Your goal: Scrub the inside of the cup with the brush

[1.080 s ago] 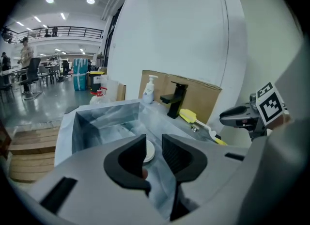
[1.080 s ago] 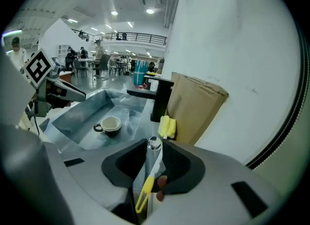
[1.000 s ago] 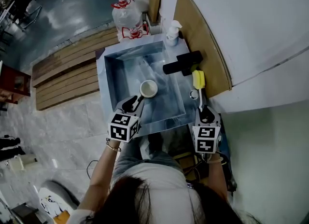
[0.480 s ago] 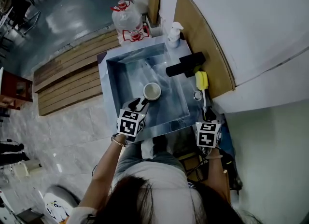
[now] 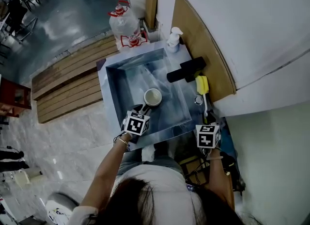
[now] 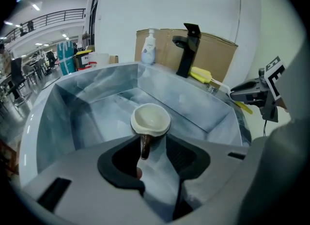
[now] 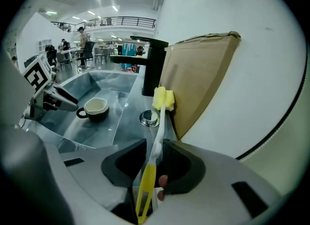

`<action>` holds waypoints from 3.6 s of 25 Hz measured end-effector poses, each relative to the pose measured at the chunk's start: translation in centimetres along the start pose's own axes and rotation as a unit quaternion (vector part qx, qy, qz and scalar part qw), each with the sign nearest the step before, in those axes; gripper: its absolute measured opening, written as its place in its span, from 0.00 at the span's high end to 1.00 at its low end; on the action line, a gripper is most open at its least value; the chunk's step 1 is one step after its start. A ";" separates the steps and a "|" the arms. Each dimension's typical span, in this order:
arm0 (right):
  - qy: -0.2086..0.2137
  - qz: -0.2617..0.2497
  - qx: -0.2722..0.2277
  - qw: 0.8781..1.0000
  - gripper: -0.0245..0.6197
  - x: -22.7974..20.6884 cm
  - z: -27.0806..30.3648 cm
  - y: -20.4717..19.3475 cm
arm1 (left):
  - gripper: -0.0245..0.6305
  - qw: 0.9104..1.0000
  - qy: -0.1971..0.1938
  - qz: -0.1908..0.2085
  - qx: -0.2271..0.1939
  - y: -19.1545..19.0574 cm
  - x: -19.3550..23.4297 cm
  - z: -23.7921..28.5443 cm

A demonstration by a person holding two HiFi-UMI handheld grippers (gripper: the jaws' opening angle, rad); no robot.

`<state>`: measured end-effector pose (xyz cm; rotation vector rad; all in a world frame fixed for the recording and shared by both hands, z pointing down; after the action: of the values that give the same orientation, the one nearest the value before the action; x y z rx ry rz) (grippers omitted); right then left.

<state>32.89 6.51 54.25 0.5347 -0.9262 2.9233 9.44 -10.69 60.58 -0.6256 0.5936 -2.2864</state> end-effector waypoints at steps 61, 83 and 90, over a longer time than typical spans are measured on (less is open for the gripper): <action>0.130 -0.160 0.045 0.978 0.87 7.6 -2.7 5.8 | 0.85 0.998 -0.008 0.058 0.033 -1.5 2.1 4.5; 0.234 -0.310 0.158 0.908 0.87 12.8 1.9 9.7 | 0.85 0.998 -0.011 0.060 0.013 -1.4 2.2 4.7; 0.238 -0.349 0.188 0.887 0.87 13.5 3.0 11.8 | 0.85 0.998 -0.016 0.054 0.010 -1.3 2.3 4.6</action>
<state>19.65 -5.86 54.45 0.0907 -0.0607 2.3614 9.98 -12.52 65.58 -0.6044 0.5752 -2.1751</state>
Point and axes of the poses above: the fingertips, and each gripper's own axes: z forward along the fingers, x to its left, y out of its top, the point moved 4 cm from there along -z, backward along the fingers, and after that the axes turned 12 degrees about -z, right-handed, at the moved point
